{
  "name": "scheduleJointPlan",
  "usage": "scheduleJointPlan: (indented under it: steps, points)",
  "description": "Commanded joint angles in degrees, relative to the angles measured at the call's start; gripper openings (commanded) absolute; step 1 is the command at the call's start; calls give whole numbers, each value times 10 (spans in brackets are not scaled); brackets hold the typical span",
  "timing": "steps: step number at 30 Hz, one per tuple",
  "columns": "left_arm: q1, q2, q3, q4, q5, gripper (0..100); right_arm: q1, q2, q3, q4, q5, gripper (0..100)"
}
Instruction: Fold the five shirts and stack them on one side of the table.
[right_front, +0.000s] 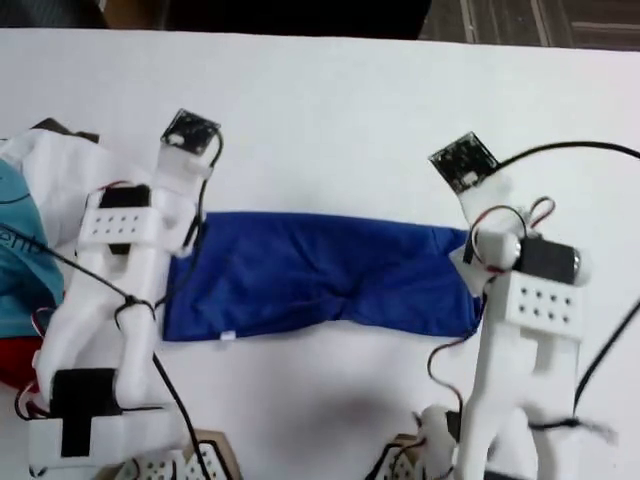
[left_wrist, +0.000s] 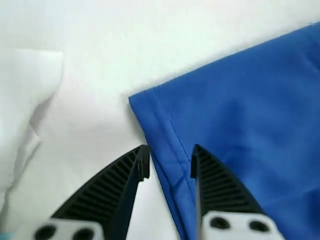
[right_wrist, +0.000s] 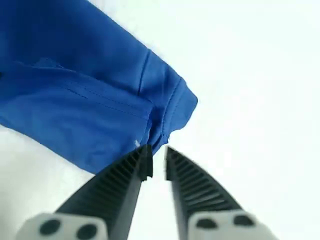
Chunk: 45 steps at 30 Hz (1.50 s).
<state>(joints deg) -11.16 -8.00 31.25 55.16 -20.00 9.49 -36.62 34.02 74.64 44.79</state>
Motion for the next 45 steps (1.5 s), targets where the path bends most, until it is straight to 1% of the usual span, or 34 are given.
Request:
scheduleJointPlan:
  steps: [1,2,4,8,13,17,23,25,28,30,31,33,35,38,40,42,44,45]
  points:
    - [-11,31,-11,5,22,189,17,-59,-25,40,-3,182]
    - [-13,55,-22,18,22,210,24,-70,-22,42,-2,197]
    - [-19,108,-58,51,40,242,39,-80,-12,39,-2,193]
    - [-32,202,-155,113,50,245,60,-82,39,2,-2,176]
    - [-39,279,-243,158,53,245,79,-87,93,-30,4,176]
    - [-44,316,-277,182,53,245,102,-87,95,-31,39,176]
    - [-40,347,-286,200,37,242,117,-87,93,-31,43,176]
    - [-39,357,-286,209,9,192,116,-87,93,-31,42,176]
    - [-41,367,-286,219,-13,11,115,-87,93,-31,41,176]
    - [-41,368,-286,221,-25,38,115,-87,92,-32,42,176]
    - [-41,367,-286,220,-29,21,115,-87,92,-32,42,176]
    - [-42,364,-303,222,-31,26,116,-87,92,-32,42,176]
    - [-57,364,-354,250,-28,24,118,-87,92,-32,42,176]
    - [-69,369,-459,327,-29,24,121,-87,95,-30,42,176]
    - [-49,369,-520,383,-31,24,130,-87,96,-31,39,176]
    - [-14,369,-572,438,-29,24,144,-87,96,-32,39,176]
    - [31,365,-606,469,-25,24,154,-87,96,-33,39,176]
    - [55,362,-612,471,-15,24,162,-87,96,-33,38,176]
